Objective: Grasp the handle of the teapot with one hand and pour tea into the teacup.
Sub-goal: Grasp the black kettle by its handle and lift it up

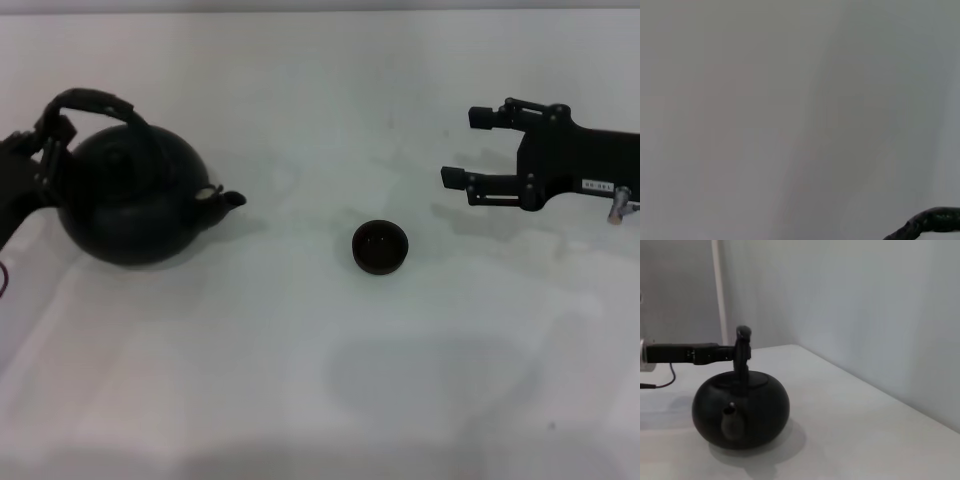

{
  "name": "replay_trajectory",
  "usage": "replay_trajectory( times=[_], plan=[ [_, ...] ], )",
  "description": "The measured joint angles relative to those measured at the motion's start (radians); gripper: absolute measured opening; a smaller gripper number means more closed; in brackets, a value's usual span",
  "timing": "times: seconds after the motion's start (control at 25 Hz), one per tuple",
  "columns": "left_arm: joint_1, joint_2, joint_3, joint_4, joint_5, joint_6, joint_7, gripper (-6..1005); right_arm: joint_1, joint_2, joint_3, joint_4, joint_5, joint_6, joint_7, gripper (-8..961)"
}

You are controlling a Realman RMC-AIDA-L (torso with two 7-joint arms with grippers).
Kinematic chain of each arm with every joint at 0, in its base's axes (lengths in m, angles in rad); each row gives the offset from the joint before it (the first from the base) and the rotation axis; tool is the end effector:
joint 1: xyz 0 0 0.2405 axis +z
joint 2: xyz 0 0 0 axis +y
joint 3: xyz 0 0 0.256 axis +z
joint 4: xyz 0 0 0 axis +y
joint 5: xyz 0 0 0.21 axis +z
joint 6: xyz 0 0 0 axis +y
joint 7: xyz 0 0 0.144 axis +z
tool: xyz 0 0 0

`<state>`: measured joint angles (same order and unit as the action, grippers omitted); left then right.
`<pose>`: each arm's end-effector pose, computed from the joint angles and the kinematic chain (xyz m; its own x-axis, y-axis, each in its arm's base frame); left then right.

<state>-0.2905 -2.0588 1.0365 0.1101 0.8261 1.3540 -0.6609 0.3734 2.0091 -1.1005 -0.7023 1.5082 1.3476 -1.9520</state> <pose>-0.3533 0.2695 -0.0110 0.5546 0.1091 0.8249 0.7853 -0.3963 -0.4756 0.2819 0.3218 -0.0007 0.8763 -0.1738 -0.4493 -0.3391 -0.8850 -0.3190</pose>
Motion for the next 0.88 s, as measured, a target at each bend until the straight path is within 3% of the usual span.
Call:
replay_trajectory(
  times=[0.12,0.36,0.52,0.88],
  plan=[
    [0.014,0.001,0.0,0.156,0.102,-0.109,-0.134,127,-0.009,-0.001,0.001,0.002,0.007,-0.001,-0.005,868],
    [0.068,-0.019,0.002,0.445,0.265,-0.233,-0.343,127,-0.018,-0.001,0.018,0.009,0.014,-0.002,-0.015,868],
    [0.082,-0.02,0.031,0.544,0.302,-0.257,-0.444,127,-0.019,-0.002,0.054,0.027,0.016,0.006,-0.029,868],
    [0.177,-0.017,0.243,0.821,0.329,-0.445,-0.598,127,-0.022,-0.003,0.119,0.062,0.039,0.013,-0.061,868]
  ],
)
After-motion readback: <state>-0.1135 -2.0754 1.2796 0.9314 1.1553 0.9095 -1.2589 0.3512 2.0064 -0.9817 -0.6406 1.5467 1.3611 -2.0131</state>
